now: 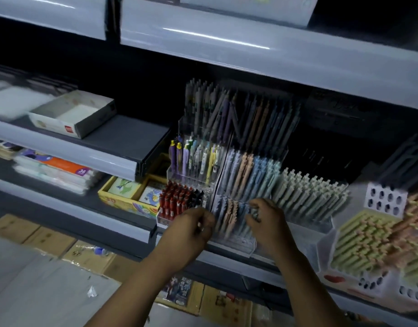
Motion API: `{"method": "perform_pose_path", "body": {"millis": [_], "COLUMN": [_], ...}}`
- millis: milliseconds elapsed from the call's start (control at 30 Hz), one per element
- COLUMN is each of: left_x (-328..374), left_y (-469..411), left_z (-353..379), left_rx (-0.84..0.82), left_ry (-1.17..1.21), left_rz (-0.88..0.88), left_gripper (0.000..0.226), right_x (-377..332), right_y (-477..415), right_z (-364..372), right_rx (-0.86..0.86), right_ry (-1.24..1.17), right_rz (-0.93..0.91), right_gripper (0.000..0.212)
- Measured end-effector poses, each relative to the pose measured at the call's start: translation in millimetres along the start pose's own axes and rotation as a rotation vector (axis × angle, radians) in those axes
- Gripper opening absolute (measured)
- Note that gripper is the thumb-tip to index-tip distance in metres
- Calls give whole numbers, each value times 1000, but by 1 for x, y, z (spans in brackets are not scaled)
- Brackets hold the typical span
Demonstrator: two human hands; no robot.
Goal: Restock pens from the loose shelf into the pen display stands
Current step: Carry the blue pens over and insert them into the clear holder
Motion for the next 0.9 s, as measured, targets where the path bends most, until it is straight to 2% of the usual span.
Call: {"method": "perform_pose_path", "body": {"millis": [133, 233, 367, 667, 900], "left_x": [5, -2, -19, -110, -174], "left_y": [14, 33, 73, 227, 372], "left_z": [-32, -61, -120, -348, -552], "left_rx": [83, 130, 272, 619, 740], "left_ry": [-44, -67, -79, -242, -348], "left_rz": [-71, -133, -171, -341, -472], "left_gripper": [11, 8, 9, 6, 5], "right_x": [-38, -89, -179, -450, -703], "right_y": [6, 17, 36, 100, 176], "right_z": [-8, 4, 32, 154, 258], "right_rx": [58, -48, -154, -432, -520], "right_ry": [-46, -69, -141, -150, -77], "right_rz": [-102, -211, -451, -901, -1153], "right_gripper": [18, 4, 6, 12, 18]}}
Point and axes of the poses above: each hand's wrist, its own y-axis away from the middle knuckle, its own z-axis out of the palm, x = y × z, the point moved 6 cm from there along -y, towards the middle knuckle, and after that the axes turned 4 degrees about x, right-handed, at the moved point
